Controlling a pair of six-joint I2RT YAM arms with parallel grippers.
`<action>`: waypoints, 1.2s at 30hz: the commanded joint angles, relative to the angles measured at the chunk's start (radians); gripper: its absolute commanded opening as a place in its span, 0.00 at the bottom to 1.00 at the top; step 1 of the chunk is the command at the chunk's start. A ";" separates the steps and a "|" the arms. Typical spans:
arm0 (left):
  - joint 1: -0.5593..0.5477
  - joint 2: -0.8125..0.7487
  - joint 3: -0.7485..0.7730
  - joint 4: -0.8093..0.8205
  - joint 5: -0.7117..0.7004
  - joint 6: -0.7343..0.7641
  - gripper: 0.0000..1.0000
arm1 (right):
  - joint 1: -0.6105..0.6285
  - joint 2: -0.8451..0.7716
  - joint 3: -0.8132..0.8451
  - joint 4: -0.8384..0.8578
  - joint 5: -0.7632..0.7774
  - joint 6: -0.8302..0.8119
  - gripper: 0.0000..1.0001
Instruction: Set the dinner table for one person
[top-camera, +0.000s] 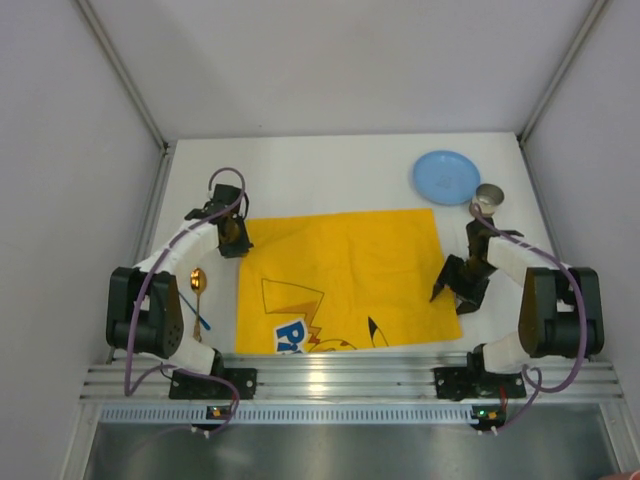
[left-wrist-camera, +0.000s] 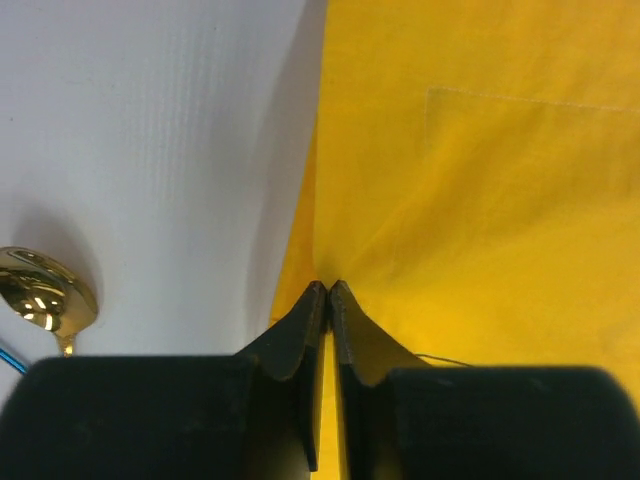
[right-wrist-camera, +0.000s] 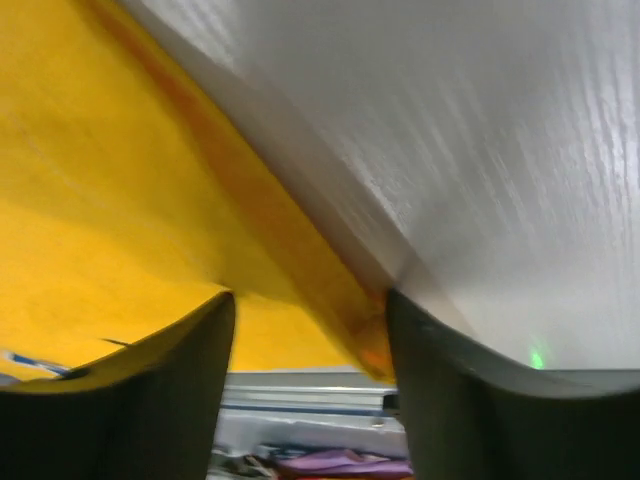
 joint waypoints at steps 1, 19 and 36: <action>0.009 -0.034 0.033 -0.035 -0.055 -0.005 0.13 | -0.013 -0.028 0.026 0.007 -0.017 -0.019 0.70; 0.198 -0.296 0.012 0.048 0.273 -0.362 0.98 | -0.063 -0.085 0.540 -0.044 0.040 0.012 1.00; 0.194 -0.161 0.074 -0.033 0.267 -0.164 0.92 | -0.154 0.610 0.937 0.217 -0.031 0.265 1.00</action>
